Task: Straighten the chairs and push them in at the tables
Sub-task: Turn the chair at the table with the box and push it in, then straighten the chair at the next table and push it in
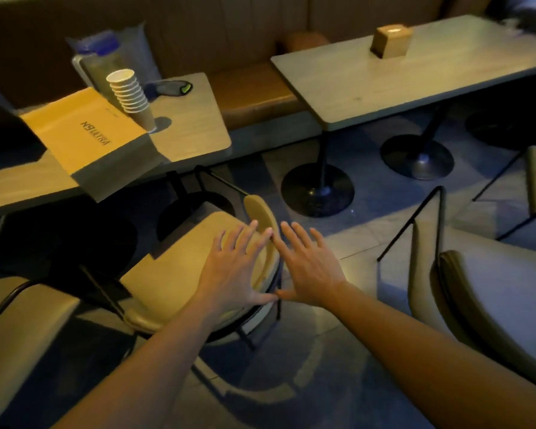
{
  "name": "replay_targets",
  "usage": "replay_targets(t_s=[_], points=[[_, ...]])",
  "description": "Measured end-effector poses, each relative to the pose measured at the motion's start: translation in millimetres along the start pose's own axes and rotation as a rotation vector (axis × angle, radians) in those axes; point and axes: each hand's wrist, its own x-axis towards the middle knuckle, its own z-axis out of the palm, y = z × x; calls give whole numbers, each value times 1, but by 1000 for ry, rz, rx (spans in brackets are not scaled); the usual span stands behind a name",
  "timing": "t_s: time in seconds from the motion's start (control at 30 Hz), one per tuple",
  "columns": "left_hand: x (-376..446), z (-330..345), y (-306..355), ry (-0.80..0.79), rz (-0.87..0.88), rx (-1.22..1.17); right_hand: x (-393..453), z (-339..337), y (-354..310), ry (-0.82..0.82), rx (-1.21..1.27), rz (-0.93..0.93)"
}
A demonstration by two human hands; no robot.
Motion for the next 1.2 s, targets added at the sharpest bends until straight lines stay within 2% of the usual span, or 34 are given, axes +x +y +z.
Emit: replay_targets(t_s=[0.3, 0.47, 0.63, 0.9, 1.2], points=[[114, -63, 140, 115, 255, 47, -121, -45, 155, 67, 47, 256], [163, -65, 250, 72, 402, 64, -207, -38, 230, 62, 73, 433], [187, -55, 369, 18, 553, -17, -311, -14, 288, 23, 110, 566], [169, 1, 518, -152, 726, -80, -447, 43, 322, -176, 135, 652], [126, 53, 571, -374, 699, -40, -498, 99, 325, -363, 41, 517]])
